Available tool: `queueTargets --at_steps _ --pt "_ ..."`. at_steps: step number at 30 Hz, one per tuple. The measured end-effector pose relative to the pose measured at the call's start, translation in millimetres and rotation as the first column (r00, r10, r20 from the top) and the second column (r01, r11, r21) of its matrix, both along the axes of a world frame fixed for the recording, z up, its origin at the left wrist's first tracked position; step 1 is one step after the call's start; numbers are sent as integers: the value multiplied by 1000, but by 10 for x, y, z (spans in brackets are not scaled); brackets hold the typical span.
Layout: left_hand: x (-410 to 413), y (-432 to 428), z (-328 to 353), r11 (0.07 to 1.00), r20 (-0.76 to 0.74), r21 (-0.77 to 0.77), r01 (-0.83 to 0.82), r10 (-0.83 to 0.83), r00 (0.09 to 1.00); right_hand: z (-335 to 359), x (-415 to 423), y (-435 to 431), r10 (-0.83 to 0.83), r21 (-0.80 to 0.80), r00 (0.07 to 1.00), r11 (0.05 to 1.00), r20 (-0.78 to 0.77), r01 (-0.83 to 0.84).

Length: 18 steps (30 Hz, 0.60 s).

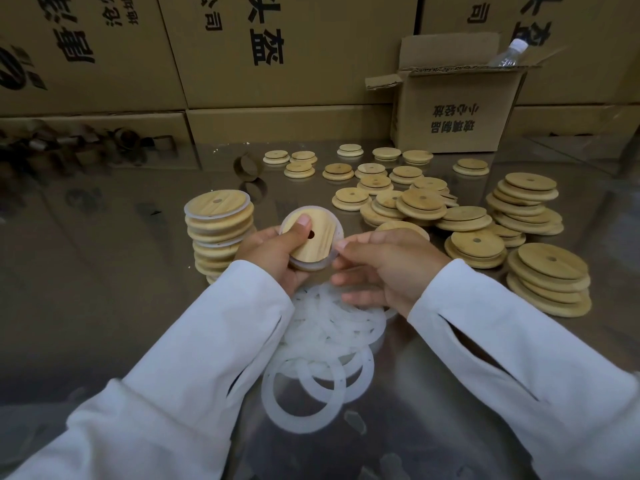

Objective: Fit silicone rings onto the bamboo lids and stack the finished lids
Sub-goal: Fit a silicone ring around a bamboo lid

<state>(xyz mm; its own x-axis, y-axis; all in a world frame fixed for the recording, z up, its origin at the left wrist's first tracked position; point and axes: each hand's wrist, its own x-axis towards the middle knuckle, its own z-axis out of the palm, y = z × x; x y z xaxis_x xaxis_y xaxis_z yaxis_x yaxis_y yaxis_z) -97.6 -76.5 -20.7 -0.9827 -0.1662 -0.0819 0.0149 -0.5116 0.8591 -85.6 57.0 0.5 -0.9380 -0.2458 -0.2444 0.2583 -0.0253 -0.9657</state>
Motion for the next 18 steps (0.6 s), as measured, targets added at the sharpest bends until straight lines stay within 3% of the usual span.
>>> queueTargets --at_steps 7,12,18 --pt "18 24 -33 994 -110 -93 -58 47 993 -81 -4 -10 -65 56 993 996 -94 71" --pt "33 37 -51 946 -220 -281 -161 100 970 -128 -18 -42 -157 49 973 985 -171 167" --pt "27 20 -44 932 -247 -317 -175 97 964 -153 13 -115 -211 10 944 975 -253 221"
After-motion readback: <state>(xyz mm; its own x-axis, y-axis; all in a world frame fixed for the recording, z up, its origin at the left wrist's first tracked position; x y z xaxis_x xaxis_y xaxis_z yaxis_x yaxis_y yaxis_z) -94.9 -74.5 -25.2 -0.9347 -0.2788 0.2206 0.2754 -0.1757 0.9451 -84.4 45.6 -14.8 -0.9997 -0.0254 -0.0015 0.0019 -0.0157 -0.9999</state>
